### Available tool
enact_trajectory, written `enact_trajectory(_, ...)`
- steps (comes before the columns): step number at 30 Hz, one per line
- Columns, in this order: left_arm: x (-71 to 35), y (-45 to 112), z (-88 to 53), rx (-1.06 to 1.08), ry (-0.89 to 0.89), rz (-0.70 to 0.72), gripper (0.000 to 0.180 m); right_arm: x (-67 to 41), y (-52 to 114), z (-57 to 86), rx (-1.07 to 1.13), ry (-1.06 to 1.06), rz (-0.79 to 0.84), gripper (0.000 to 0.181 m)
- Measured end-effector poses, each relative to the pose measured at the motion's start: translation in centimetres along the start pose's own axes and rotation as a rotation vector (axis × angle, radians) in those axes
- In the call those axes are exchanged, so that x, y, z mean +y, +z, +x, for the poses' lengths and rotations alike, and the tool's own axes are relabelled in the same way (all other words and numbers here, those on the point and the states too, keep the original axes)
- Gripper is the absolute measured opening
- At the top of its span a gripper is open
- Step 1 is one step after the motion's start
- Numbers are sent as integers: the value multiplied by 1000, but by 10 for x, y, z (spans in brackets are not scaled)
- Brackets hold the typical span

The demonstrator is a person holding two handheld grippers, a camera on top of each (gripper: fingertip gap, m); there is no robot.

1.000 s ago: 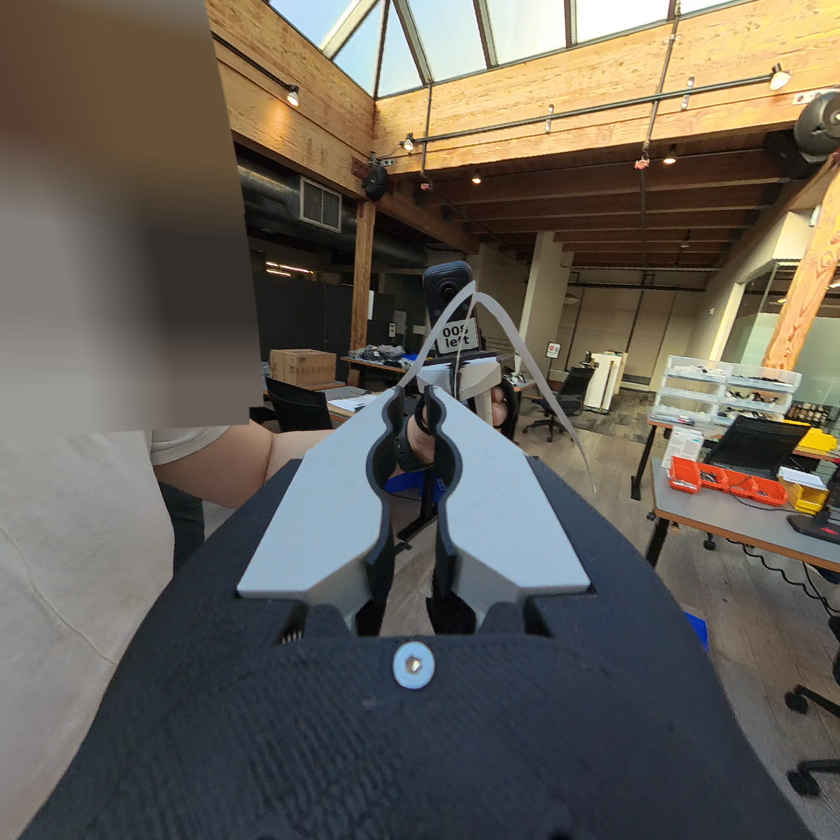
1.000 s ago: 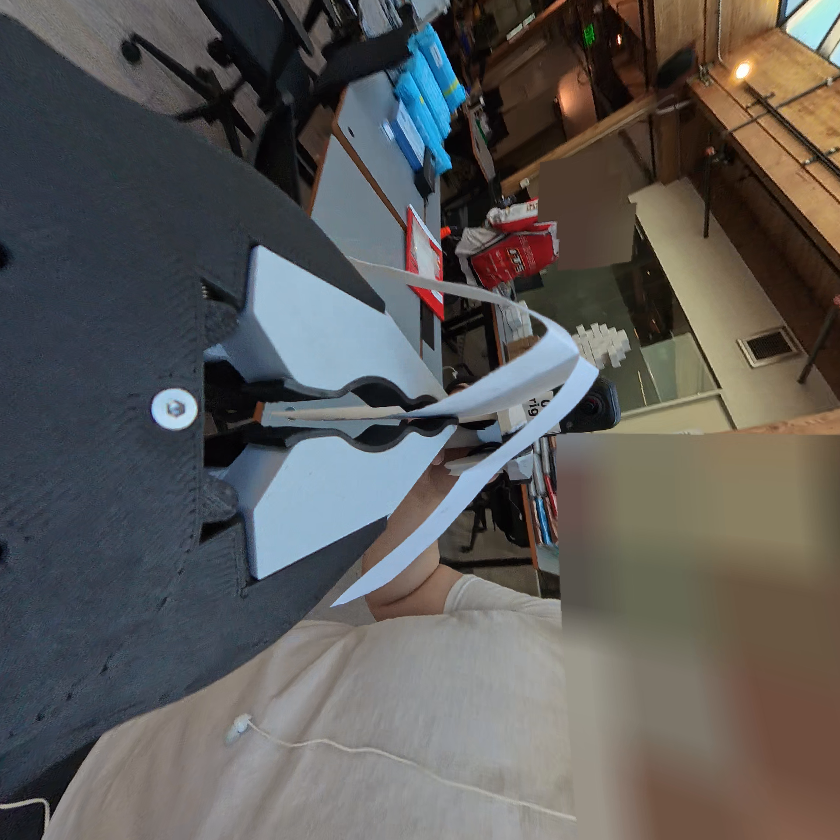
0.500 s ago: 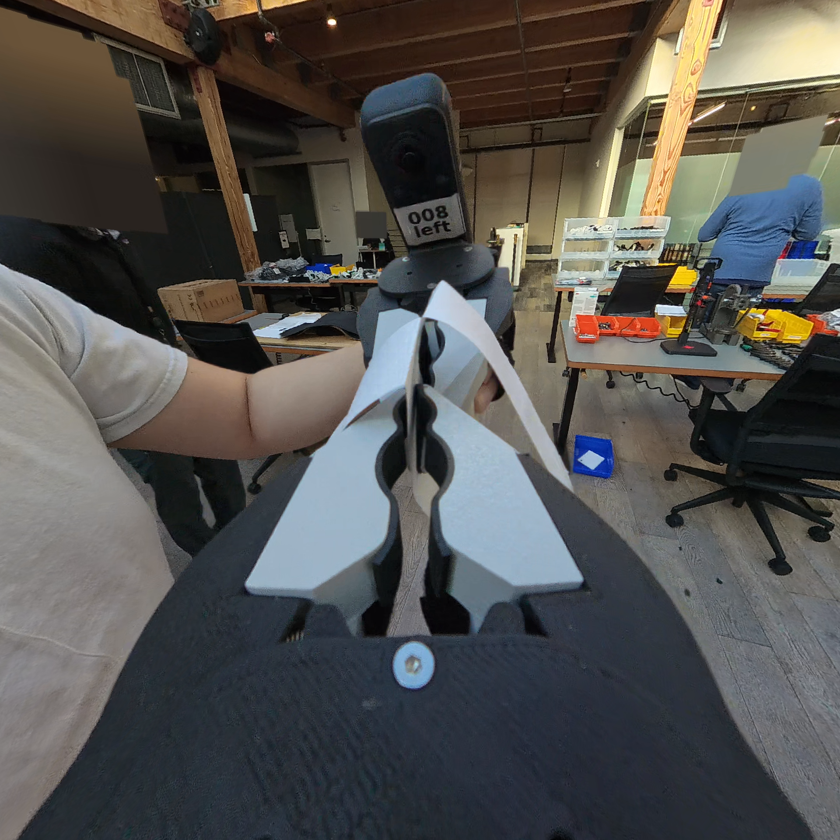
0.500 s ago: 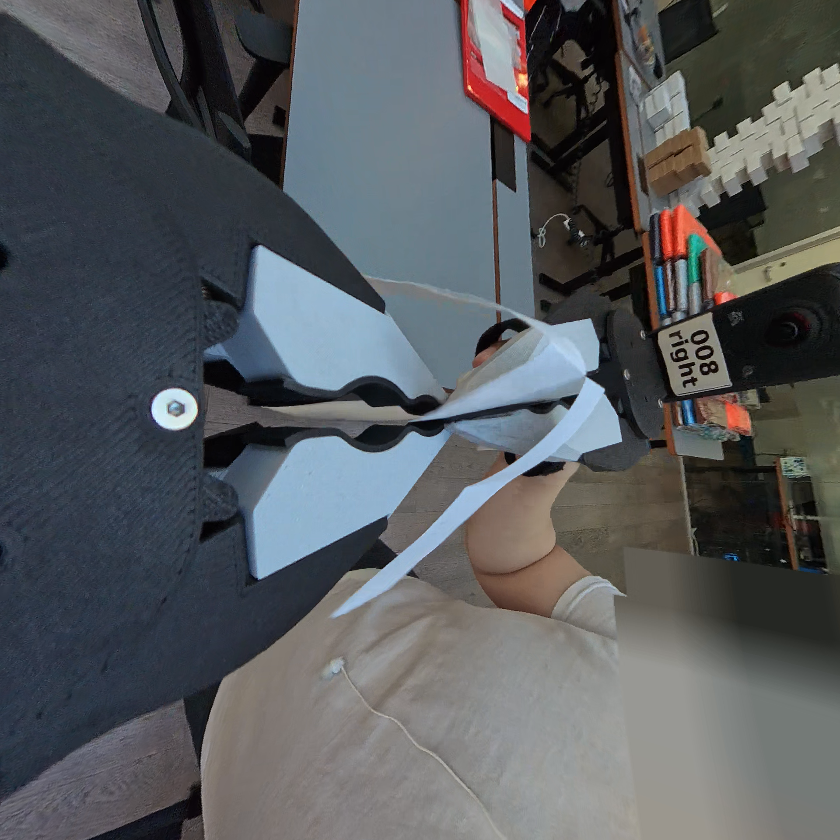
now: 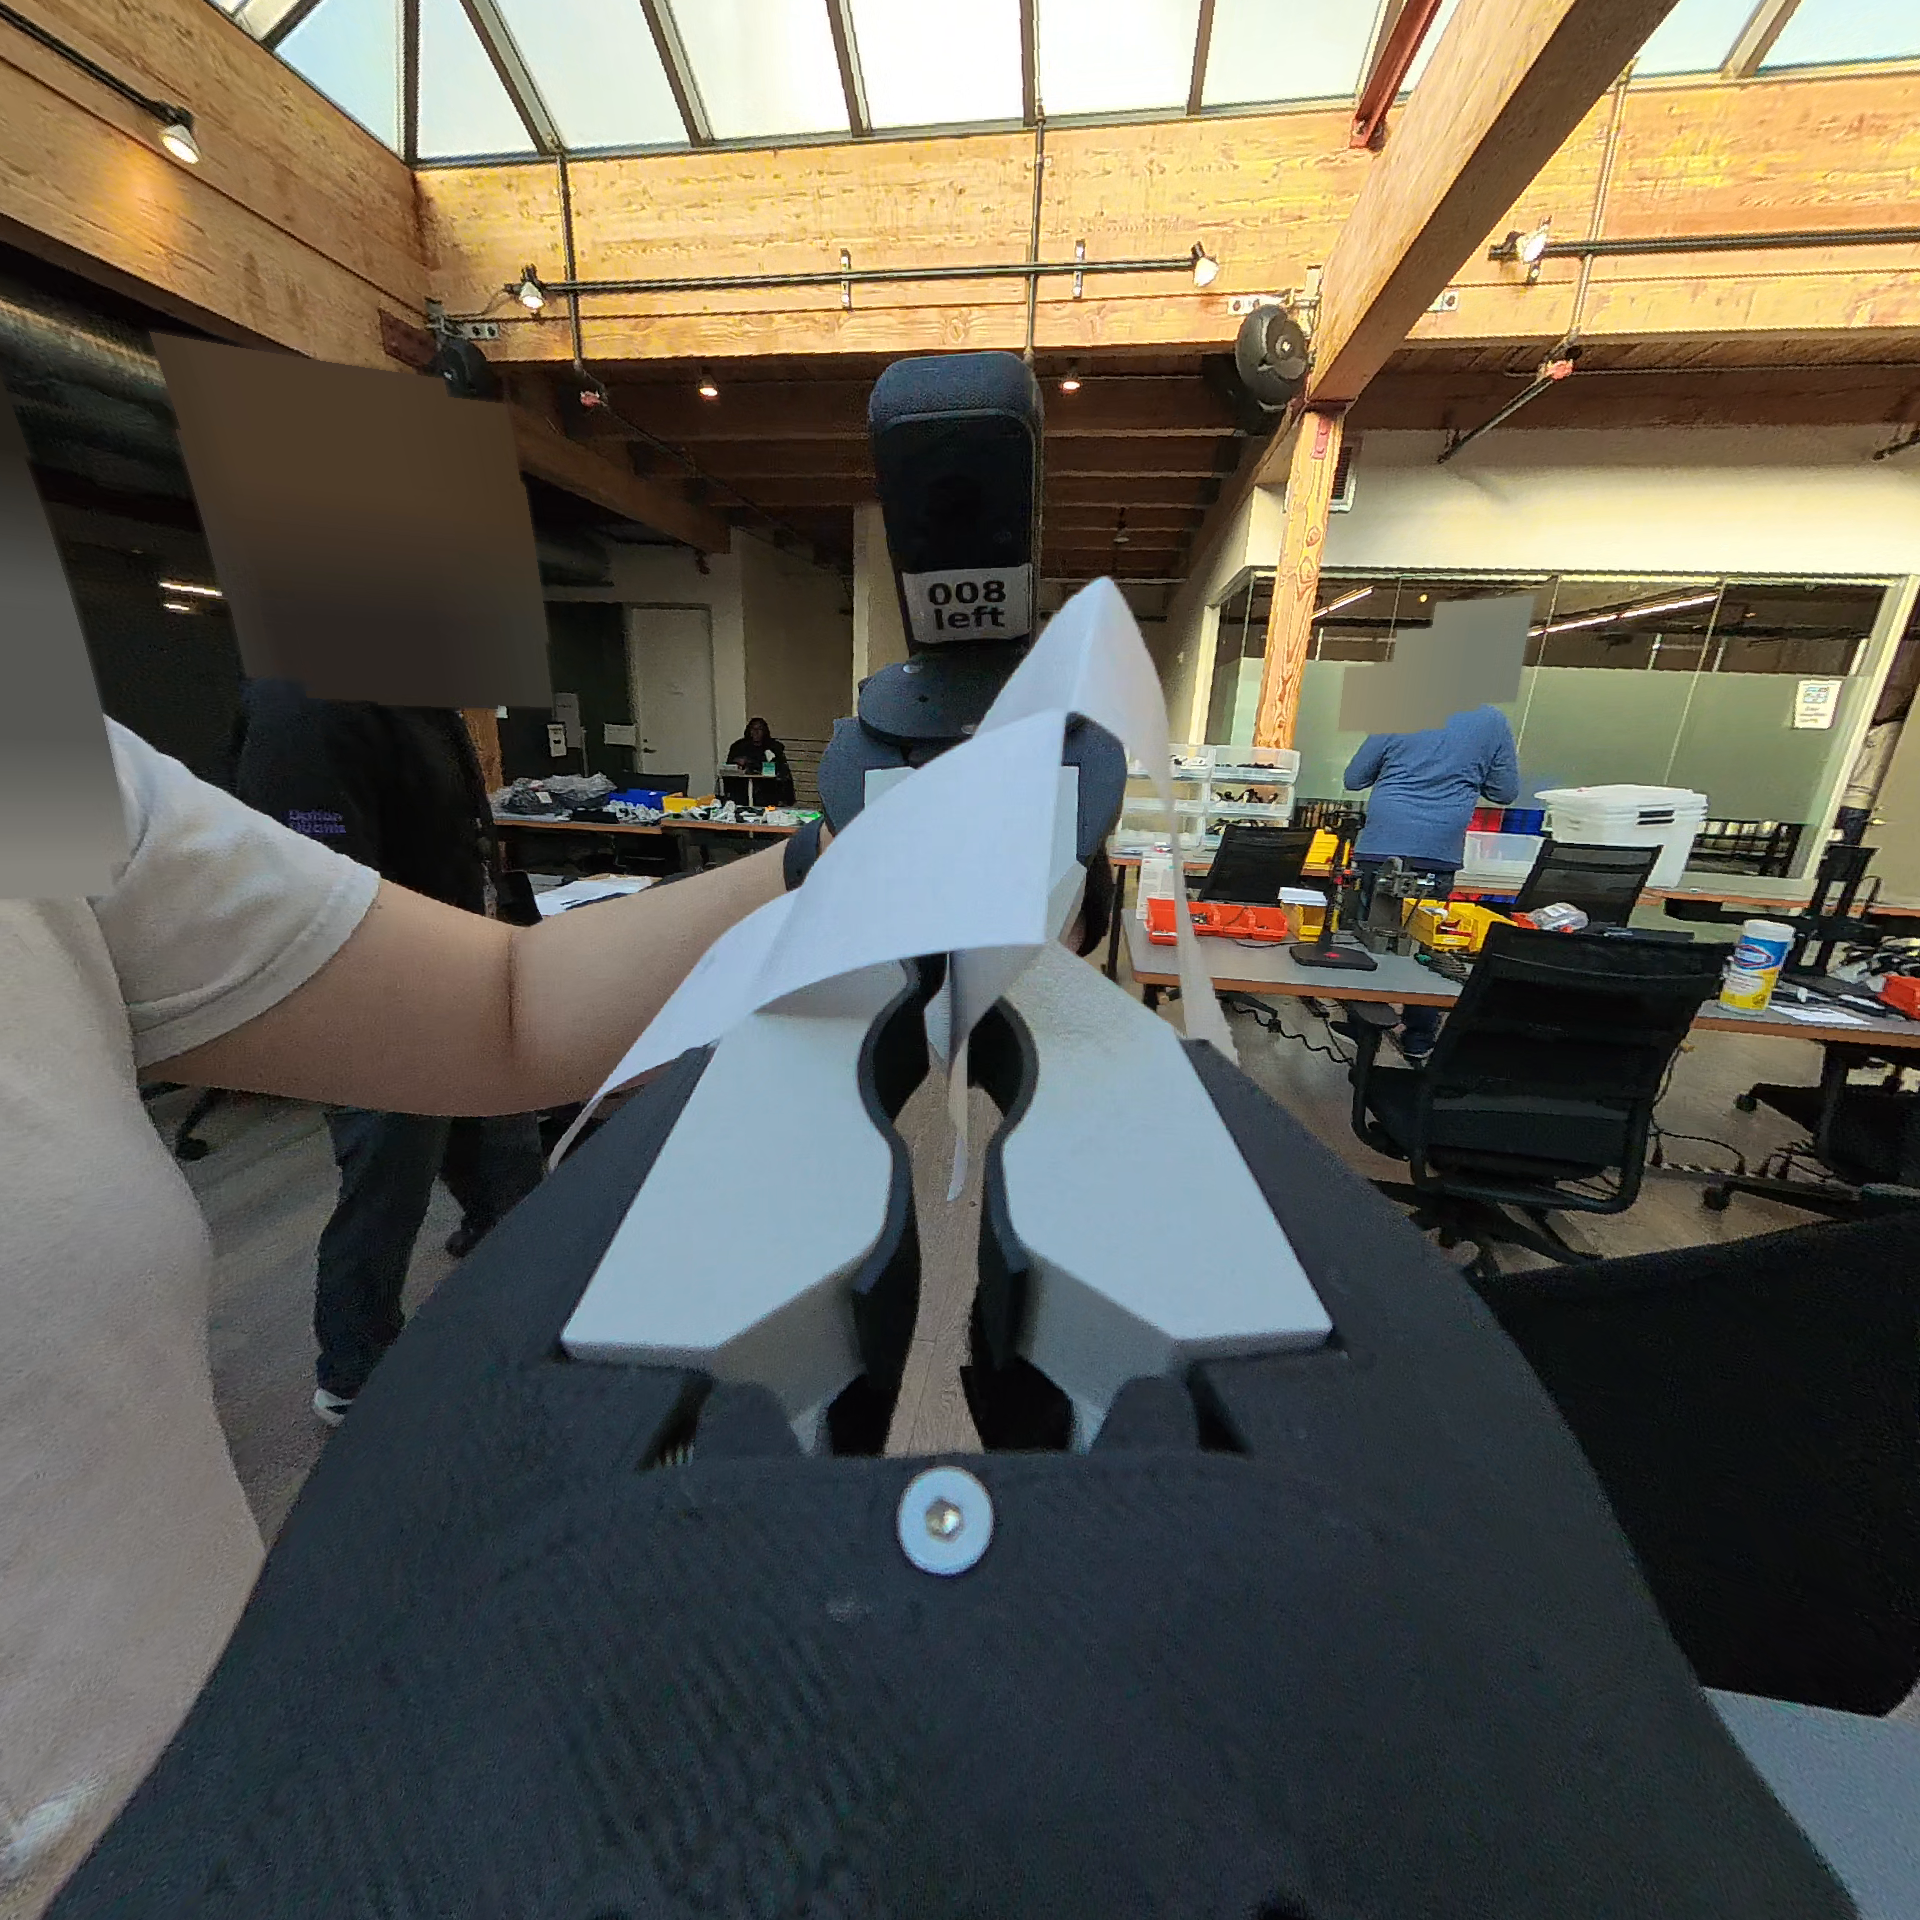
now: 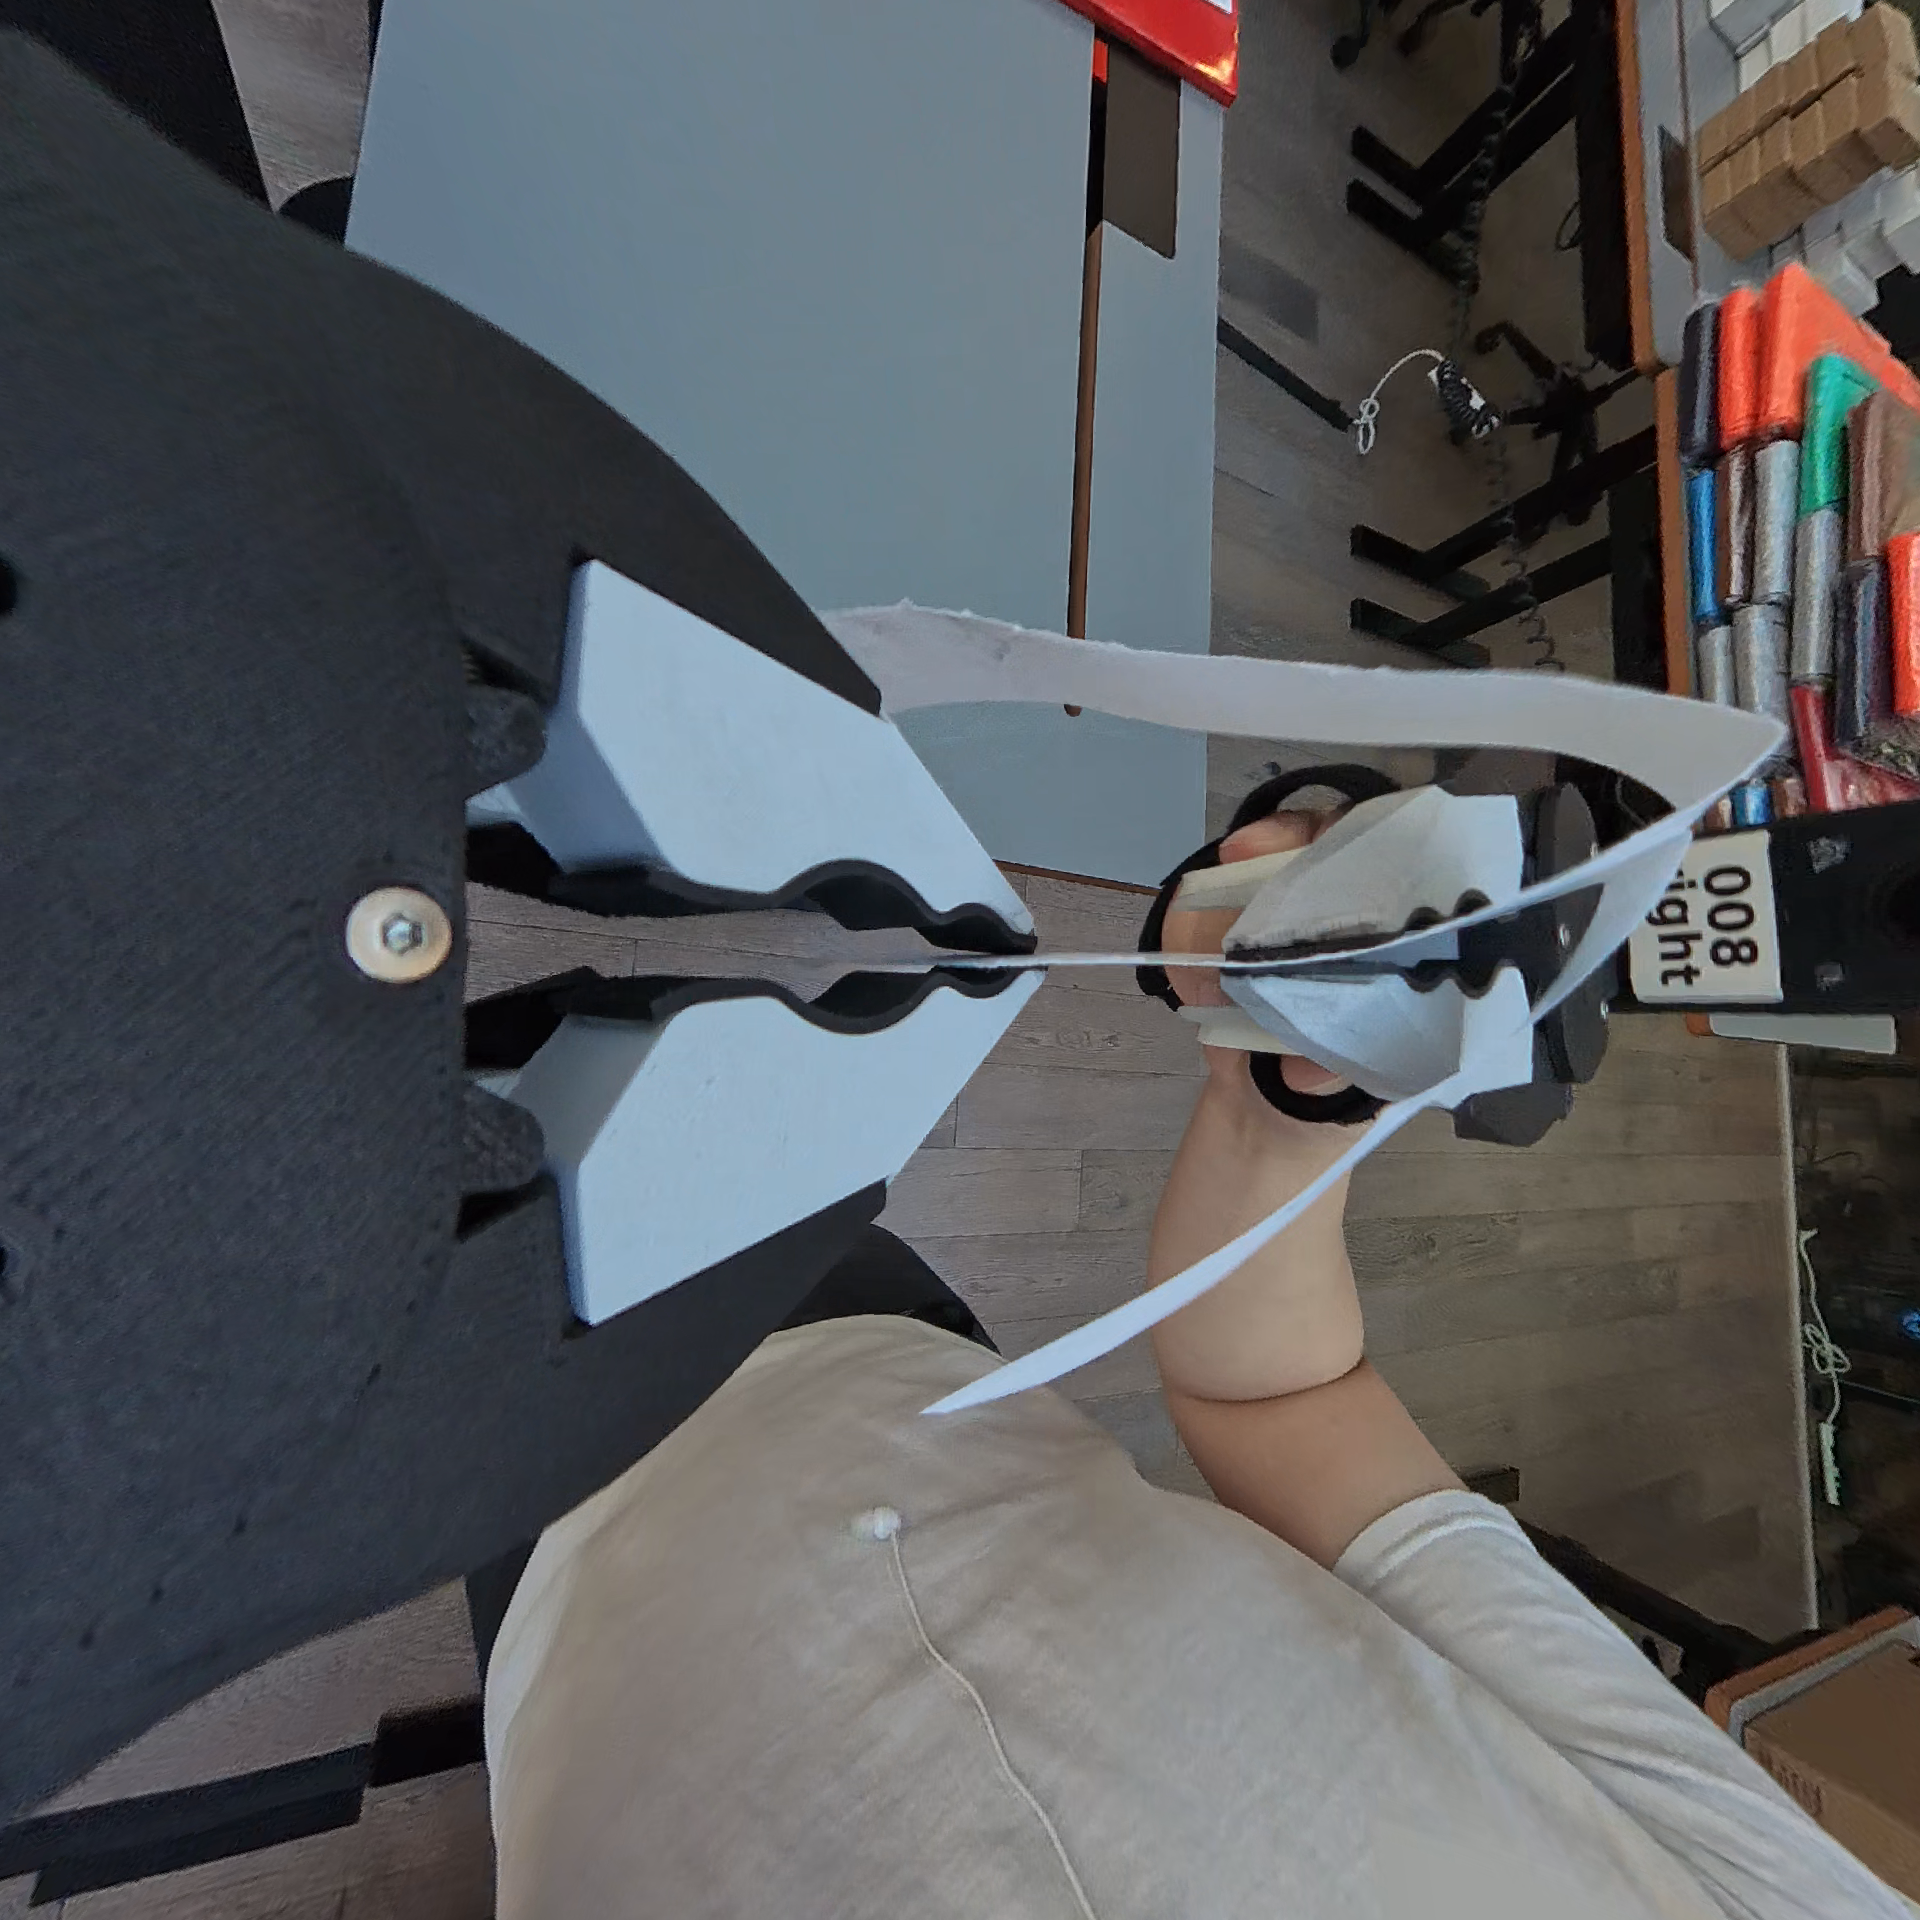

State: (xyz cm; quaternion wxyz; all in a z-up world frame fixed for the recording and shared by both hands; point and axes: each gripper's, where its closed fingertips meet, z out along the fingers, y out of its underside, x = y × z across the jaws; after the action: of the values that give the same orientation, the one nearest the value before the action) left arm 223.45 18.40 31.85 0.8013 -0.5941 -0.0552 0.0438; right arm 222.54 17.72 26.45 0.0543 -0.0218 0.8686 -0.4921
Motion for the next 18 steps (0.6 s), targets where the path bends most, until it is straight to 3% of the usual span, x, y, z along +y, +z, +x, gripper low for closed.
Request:
enact_trajectory(2, -17, -18, 9, 74, -76, 33, 0, -16, 6, -11, -11, -23, -2, 0)
enact_trajectory(4, -45, -36, 20, 155, -155, 121, 0, -26, 6, -25, -64, -35, 19, 24)
enact_trajectory(6, -84, -60, 30, 279, -306, 227, 0, -31, -3, -38, -144, -57, 81, 31)
enact_trajectory(10, -196, -113, 11, 531, -711, 508, 0, -16, -22, -44, -218, -140, 234, 28)
enact_trajectory(18, -338, -190, -171, 813, -1596, 860, 0, 41, -55, -67, -272, -286, 232, 24)
